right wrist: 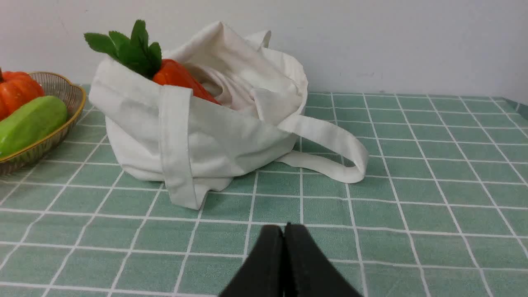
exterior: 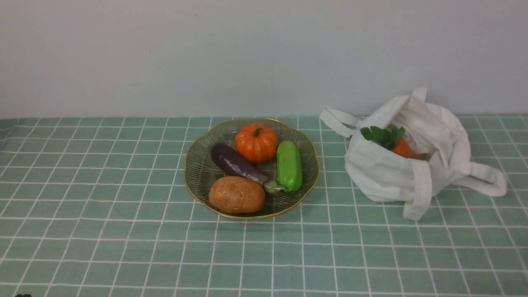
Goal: Take vegetables from cloth bag on blue coffee tablecloth place on plate.
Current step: 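Reach into the cloth bag and grasp a vegetable inside it with the right gripper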
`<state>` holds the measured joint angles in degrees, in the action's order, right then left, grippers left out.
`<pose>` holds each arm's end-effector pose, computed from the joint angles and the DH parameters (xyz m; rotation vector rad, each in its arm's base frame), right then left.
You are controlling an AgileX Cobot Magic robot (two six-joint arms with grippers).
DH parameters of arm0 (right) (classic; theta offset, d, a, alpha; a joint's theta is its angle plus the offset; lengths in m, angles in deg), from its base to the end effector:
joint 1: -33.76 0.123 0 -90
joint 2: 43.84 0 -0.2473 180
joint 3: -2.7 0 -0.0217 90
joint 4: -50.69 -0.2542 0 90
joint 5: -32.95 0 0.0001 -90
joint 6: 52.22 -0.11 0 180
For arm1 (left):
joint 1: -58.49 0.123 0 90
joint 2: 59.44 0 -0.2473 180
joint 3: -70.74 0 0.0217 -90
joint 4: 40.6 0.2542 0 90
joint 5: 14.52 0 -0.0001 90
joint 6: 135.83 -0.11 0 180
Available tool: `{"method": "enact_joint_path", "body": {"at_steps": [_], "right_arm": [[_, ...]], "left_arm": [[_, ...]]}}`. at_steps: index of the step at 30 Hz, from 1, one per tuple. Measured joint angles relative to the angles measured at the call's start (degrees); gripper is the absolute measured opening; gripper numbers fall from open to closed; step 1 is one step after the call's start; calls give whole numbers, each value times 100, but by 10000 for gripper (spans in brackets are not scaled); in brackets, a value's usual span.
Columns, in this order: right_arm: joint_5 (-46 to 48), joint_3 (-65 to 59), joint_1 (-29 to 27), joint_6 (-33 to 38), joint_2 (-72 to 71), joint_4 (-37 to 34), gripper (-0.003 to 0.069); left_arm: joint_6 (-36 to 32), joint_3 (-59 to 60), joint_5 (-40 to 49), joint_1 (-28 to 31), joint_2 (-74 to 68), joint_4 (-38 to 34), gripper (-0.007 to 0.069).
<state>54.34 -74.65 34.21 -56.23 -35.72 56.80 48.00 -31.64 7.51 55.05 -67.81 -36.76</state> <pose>0.1121 -0.0034 0.1679 -0.0078 1.8632 -0.0511 0.1119 -0.0040 0.1644 0.0349 1.8841 -0.0207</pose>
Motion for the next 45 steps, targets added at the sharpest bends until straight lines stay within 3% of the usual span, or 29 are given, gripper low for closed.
{"method": "enact_joint_path", "body": {"at_steps": [27, 29, 33, 36, 45], "right_arm": [[-34, 0, 0, -31, 0, -60, -10], [-176, -20, 0, -143, 0, -236, -10], [-1477, -40, 0, -1093, 0, -1827, -10], [-2097, -40, 0, -1485, 0, -2625, -10], [-2703, -40, 0, -1689, 0, -3148, -10]], "left_arm": [[0, 0, 0, 0, 0, 0, -8], [0, 0, 0, 0, 0, 0, -8], [0, 0, 0, 0, 0, 0, -8], [0, 0, 0, 0, 0, 0, -8], [0, 0, 0, 0, 0, 0, -8]]}}
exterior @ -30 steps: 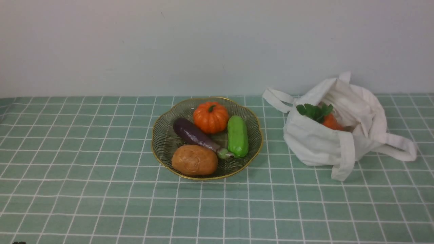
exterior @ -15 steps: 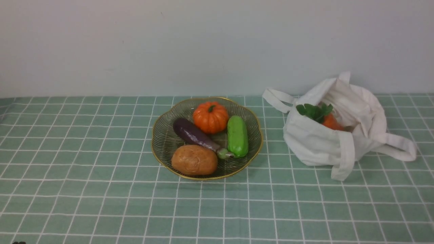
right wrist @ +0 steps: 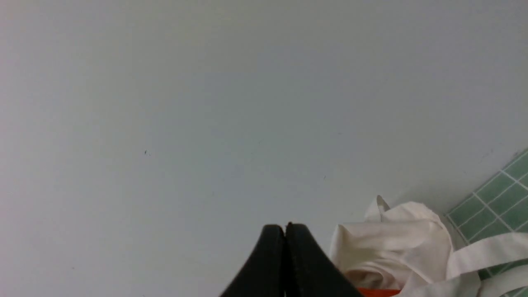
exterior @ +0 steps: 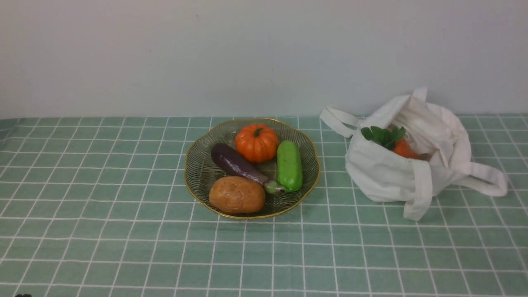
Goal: Take vegetables from cloth bag on blue coffee tablecloth place on plate.
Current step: 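Reach into the cloth bag and grasp a vegetable inside it with the right gripper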
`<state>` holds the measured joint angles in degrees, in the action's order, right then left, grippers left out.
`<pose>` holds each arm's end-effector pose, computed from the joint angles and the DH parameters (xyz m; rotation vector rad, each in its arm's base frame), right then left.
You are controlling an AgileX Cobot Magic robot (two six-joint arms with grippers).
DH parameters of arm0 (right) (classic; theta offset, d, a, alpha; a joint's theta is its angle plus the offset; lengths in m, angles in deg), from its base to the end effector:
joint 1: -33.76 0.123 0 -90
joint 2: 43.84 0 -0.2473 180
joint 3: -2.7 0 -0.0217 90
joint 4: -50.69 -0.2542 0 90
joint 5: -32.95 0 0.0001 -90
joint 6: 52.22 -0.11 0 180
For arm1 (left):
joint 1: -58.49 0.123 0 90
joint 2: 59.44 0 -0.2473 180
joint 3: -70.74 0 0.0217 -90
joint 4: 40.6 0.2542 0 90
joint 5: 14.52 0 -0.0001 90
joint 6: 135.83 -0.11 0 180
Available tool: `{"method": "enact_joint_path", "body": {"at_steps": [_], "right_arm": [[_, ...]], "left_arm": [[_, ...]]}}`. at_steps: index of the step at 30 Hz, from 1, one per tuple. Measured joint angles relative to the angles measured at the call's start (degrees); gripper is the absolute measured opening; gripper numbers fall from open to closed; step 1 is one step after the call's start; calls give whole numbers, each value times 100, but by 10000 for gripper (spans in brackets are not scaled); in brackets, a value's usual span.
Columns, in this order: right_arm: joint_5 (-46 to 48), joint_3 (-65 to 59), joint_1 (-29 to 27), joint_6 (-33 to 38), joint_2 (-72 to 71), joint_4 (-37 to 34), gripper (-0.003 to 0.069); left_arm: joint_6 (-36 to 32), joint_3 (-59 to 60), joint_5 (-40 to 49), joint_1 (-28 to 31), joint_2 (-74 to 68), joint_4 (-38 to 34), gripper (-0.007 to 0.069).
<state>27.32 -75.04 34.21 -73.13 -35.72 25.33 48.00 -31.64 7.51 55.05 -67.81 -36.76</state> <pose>0.1157 -0.0037 0.2155 0.5922 1.3134 0.6421 0.1119 -0.0040 0.1644 0.0349 1.8841 -0.0207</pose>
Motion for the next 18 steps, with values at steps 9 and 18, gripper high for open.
{"method": "enact_joint_path", "body": {"at_steps": [9, 18], "right_arm": [[934, 1686, 278, -233, 719, 557, -10], [4669, 4669, 877, 1436, 4026, 1313, -10]], "left_arm": [[0, 0, 0, 0, 0, 0, -8], [0, 0, 0, 0, 0, 0, -8]]}}
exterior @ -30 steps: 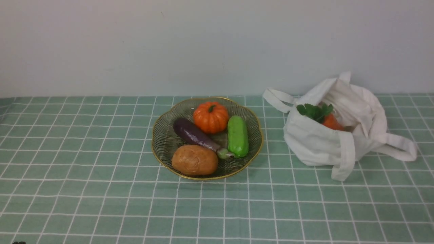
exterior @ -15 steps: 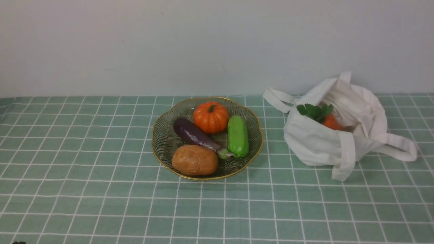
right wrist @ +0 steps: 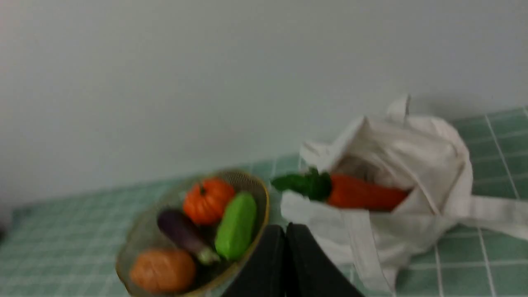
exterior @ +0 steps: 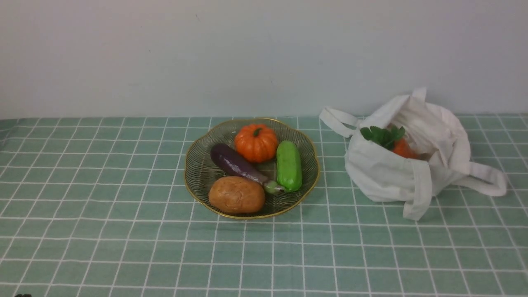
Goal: Take vegetables from cloth bag on blue coffee tablecloth place on plate.
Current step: 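Reach into the cloth bag and grasp a vegetable inside it with the right gripper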
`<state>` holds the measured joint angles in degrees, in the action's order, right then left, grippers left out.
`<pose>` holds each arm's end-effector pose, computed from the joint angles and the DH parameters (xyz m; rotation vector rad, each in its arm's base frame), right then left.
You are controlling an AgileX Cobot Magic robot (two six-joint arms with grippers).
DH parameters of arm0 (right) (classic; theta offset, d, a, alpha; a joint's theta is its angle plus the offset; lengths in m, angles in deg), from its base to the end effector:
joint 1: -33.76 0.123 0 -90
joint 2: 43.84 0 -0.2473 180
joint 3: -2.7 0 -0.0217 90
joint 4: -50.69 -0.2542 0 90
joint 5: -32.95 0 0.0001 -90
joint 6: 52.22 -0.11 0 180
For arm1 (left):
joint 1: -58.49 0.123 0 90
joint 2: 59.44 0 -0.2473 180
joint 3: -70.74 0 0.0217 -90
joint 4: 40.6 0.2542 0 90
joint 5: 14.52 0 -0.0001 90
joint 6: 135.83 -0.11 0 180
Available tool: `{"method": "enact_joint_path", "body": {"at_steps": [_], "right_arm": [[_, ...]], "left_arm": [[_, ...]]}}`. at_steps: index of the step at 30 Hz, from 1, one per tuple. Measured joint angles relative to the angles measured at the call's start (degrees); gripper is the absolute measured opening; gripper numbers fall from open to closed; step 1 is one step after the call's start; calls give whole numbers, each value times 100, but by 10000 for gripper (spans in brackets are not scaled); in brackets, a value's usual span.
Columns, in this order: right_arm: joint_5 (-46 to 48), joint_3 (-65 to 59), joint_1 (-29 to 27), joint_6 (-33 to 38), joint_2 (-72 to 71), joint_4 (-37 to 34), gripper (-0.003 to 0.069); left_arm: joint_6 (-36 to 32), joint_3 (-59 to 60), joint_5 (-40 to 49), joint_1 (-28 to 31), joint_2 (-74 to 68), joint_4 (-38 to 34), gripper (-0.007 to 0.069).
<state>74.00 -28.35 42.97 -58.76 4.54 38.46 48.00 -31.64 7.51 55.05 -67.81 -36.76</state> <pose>0.1714 0.0433 0.3216 0.0364 2.1119 0.4090 0.1119 -0.0040 0.1644 0.0349 1.8841 -0.0207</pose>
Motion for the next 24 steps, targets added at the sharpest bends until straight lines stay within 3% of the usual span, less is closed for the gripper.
{"method": "enact_joint_path", "body": {"at_steps": [5, 15, 21, 24], "right_arm": [[1634, 1525, 62, 794, 2122, -40, -9], [2406, 3239, 80, 1332, 4483, -22, 30], [2167, 3786, 80, 1434, 5434, 373, 171], [1711, 3874, 80, 1323, 5843, 628, 310]], "left_arm": [[0, 0, 0, 0, 0, 0, -8], [0, 0, 0, 0, 0, 0, -8], [0, 0, 0, 0, 0, 0, -8], [0, 0, 0, 0, 0, 0, -8]]}}
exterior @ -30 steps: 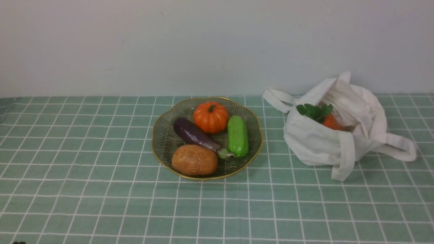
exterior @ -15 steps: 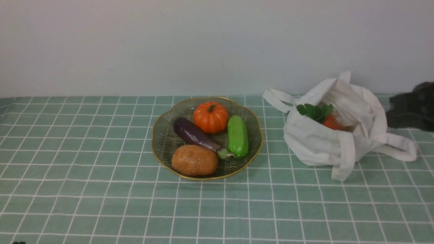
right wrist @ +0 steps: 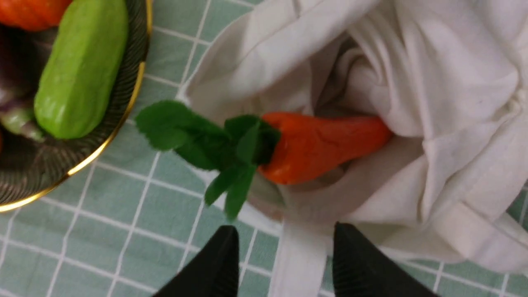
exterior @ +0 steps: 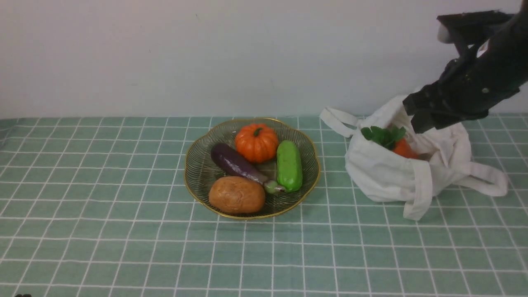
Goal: Take vegetables from cloth bag on blue coffee tablecloth place on plate.
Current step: 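Reach into the cloth bag and grasp a vegetable inside it with the right gripper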
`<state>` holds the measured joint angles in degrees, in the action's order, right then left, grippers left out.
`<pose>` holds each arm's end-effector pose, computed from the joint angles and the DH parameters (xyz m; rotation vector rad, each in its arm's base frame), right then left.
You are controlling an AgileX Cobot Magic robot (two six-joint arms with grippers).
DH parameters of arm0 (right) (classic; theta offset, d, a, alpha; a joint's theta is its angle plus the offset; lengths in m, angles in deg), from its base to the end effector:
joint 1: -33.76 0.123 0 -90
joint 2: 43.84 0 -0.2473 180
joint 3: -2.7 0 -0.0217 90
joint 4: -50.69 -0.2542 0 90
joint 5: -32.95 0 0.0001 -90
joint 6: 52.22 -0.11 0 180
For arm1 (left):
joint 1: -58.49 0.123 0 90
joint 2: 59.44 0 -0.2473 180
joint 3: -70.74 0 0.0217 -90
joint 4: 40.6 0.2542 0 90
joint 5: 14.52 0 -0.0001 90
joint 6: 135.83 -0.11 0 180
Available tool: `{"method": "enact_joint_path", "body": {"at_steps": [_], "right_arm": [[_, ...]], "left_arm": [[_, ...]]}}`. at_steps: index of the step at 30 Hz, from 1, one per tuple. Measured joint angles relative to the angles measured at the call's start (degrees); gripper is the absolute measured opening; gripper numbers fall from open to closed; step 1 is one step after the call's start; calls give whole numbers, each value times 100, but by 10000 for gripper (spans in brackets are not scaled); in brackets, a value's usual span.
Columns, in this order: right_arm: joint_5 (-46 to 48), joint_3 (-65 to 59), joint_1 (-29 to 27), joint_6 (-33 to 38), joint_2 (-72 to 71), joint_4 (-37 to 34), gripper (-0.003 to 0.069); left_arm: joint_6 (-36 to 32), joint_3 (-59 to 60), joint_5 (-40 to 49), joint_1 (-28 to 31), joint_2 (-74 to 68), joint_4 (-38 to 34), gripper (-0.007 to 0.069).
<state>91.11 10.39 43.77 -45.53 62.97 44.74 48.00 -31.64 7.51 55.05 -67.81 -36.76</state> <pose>0.3611 0.0736 0.2399 -0.3481 2.7223 0.1522 0.1119 -0.0040 0.1644 0.0349 1.8841 -0.0207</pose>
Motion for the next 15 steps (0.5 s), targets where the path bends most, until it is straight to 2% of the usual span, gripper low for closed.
{"method": "enact_joint_path", "body": {"at_steps": [2, 3, 4, 8, 15], "right_arm": [[-229, 6, 0, -19, 203, 64, 387], [-305, 11, 0, -26, 267, 66, 403], [-555, 11, 0, -28, 454, 66, 482], [-1042, 17, 0, -216, 847, 60, 597], [-1174, 37, 0, -459, 1234, 47, 622]], "left_arm": [[0, 0, 0, 0, 0, 0, -8], [0, 0, 0, 0, 0, 0, -8], [0, 0, 0, 0, 0, 0, -8], [0, 0, 0, 0, 0, 0, -8], [0, 0, 0, 0, 0, 0, -8]]}}
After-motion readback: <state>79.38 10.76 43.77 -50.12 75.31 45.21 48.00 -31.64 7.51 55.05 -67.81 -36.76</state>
